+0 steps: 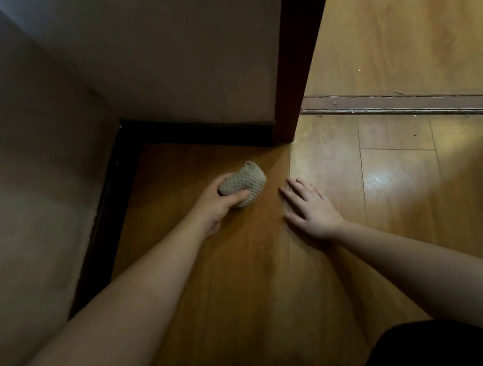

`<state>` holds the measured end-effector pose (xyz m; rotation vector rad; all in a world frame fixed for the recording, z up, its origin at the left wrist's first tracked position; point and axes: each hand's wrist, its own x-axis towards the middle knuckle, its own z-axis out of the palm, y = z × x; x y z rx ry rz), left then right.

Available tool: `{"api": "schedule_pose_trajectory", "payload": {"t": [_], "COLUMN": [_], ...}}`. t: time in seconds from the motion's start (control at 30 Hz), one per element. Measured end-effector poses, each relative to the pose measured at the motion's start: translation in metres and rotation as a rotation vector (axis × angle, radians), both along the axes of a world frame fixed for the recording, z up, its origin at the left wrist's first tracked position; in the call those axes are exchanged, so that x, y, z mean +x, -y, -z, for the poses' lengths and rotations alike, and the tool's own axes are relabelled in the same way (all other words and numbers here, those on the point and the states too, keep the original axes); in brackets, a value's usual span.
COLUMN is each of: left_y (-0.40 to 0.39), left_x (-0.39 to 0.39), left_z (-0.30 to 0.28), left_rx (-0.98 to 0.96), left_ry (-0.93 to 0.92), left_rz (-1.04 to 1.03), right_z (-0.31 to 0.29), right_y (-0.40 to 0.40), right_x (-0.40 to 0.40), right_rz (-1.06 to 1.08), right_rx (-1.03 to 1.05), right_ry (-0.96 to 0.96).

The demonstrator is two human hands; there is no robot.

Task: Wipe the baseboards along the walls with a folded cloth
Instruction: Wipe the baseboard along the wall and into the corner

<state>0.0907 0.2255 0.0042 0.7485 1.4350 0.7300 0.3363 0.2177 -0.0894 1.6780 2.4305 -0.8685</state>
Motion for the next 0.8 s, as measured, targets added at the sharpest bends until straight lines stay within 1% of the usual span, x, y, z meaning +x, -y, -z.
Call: {"api": "schedule_pose_trajectory", "payload": {"t": [0.07,0.1,0.13,0.17,0.23,0.37,0.5,0.57,0.7,0.73,0.8], "left_y": [0.011,0.015,0.018,0.019,0.017,0.009,0.002,-0.003,-0.012,-0.013,-0.012], "left_x": [0.009,0.013,0.016,0.019,0.024,0.029,0.019,0.012,0.004,0.001,-0.005], "left_z": [0.004,0.005,0.006,0.005,0.000,-0.021,-0.042,-0.059,-0.097,-0.104,-0.119], "left_rx": [-0.030,-0.036,-0.039,-0.050,-0.075,-0.140,-0.177,-0.149,-0.075,-0.063,-0.049], "left_ry": [0.083,0.125,0.166,0.204,0.213,0.175,0.256,0.188,-0.102,-0.130,-0.097], "left_rz": [0.027,0.044,0.057,0.066,0.104,0.167,0.280,0.361,0.590,0.609,0.601], "right_z": [-0.024,-0.038,-0.051,-0.064,-0.085,-0.115,-0.141,-0.156,-0.181,-0.185,-0.192], "right_y": [-0.007,-0.007,-0.005,-0.002,0.006,0.011,0.007,0.001,-0.014,-0.016,-0.018], "right_x": [-0.003,-0.006,-0.010,-0.013,-0.017,-0.012,-0.013,-0.014,-0.016,-0.017,-0.019], "right_rz": [0.229,0.328,0.384,0.405,0.378,0.227,0.249,0.266,0.297,0.283,0.262], "right_rx": [-0.177,-0.225,-0.249,-0.263,-0.301,-0.402,-0.345,-0.307,-0.426,-0.447,-0.478], "right_ry": [-0.318,-0.478,-0.593,-0.671,-0.761,-0.773,-0.735,-0.678,-0.688,-0.704,-0.751]}}
